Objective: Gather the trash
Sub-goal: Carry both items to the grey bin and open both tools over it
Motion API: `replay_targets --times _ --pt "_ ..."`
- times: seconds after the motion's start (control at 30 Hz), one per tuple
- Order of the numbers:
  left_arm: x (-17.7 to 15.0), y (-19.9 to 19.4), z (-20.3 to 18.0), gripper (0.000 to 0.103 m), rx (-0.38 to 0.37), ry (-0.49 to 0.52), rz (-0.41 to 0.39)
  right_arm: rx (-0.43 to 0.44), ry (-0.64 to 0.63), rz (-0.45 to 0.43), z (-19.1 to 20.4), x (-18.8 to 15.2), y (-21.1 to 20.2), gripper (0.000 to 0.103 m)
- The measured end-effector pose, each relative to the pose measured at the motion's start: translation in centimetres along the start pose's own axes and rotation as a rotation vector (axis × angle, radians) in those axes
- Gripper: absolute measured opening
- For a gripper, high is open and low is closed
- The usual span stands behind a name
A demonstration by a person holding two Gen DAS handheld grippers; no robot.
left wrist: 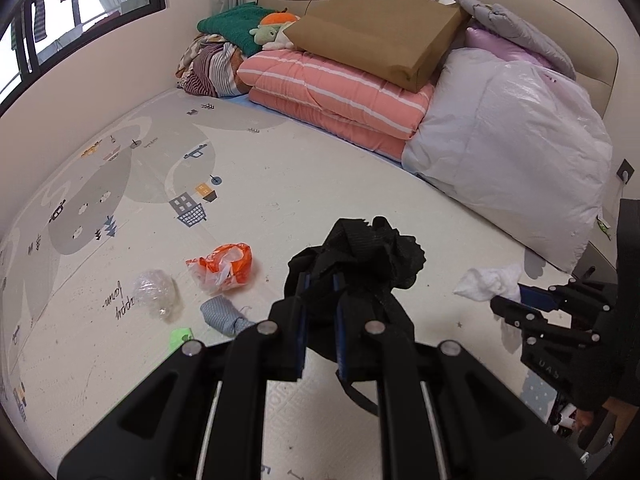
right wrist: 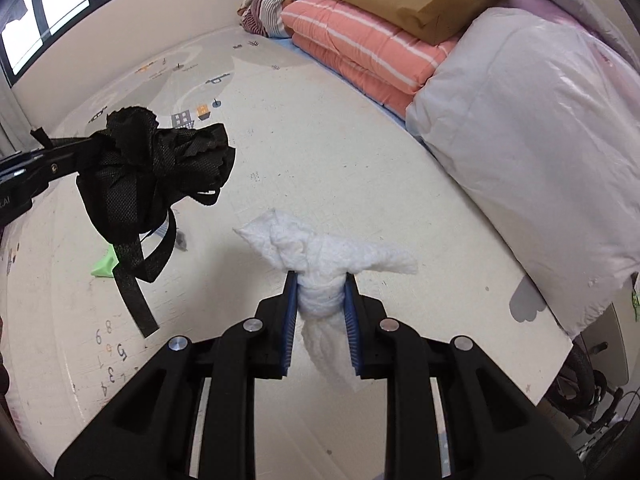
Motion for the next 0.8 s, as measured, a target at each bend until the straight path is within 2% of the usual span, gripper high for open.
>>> replay_targets --times 0.23,0.4,0.63,0.8 --pt "-1.8 -7.1 -3.6 0.012 -0.064 0.055 0.000 -0.032 0.105 -0.014 -1.5 -2.2 -8.5 0.021" --pt "-3.6 -10.6 -7.2 0.012 -0.130 0.114 0.013 -0.101 0.170 -0.012 -3.7 -5.7 -14.4 0.021" --pt "-5.1 -13.5 -14.0 0.012 -0.217 0.198 0.034 -0.181 0.271 0.028 -8.7 -11.8 -20.1 0.021" --pt "-6.0 -14.0 -20.0 0.012 -0.265 0.256 0.045 -0.230 0.323 0.047 -13.7 -16.2 -22.5 0.021"
Point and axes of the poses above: each gripper's, at about its wrist camera, not at the fingertips, and y roughly the way its jaws point, z to its left, x to its top, the point moved 9 cm from there along y, roughly the way its jaws point, and after that the axes turned 13 degrees about -x, right-handed, at the moved point
